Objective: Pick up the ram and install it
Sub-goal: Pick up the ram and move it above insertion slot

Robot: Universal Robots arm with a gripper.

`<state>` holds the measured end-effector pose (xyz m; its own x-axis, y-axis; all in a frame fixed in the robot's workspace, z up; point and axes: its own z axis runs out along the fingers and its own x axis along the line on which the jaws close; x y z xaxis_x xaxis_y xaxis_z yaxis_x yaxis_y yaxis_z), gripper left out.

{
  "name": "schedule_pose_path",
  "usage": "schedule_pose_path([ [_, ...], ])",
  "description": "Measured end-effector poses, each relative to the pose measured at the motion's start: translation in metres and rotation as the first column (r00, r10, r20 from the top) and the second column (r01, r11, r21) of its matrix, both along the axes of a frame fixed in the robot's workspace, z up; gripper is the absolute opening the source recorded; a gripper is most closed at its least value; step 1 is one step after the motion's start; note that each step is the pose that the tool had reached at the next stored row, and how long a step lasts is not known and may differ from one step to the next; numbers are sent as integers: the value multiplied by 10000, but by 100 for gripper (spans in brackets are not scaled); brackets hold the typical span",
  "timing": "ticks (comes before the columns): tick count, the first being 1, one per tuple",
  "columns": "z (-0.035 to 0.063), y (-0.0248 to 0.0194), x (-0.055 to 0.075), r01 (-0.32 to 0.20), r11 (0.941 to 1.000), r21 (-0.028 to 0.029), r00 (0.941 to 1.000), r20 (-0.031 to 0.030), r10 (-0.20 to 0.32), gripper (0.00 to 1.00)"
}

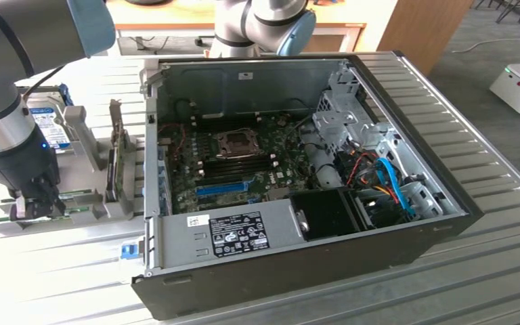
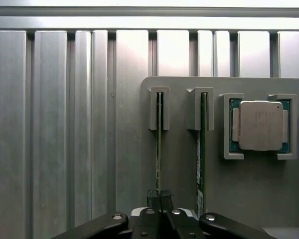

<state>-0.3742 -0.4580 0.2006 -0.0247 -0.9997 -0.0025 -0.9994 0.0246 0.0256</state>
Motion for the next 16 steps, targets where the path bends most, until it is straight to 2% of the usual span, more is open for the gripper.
schedule_pose_path([
  [16,0,0,0,-37,10000,3,10000,0,37,12],
])
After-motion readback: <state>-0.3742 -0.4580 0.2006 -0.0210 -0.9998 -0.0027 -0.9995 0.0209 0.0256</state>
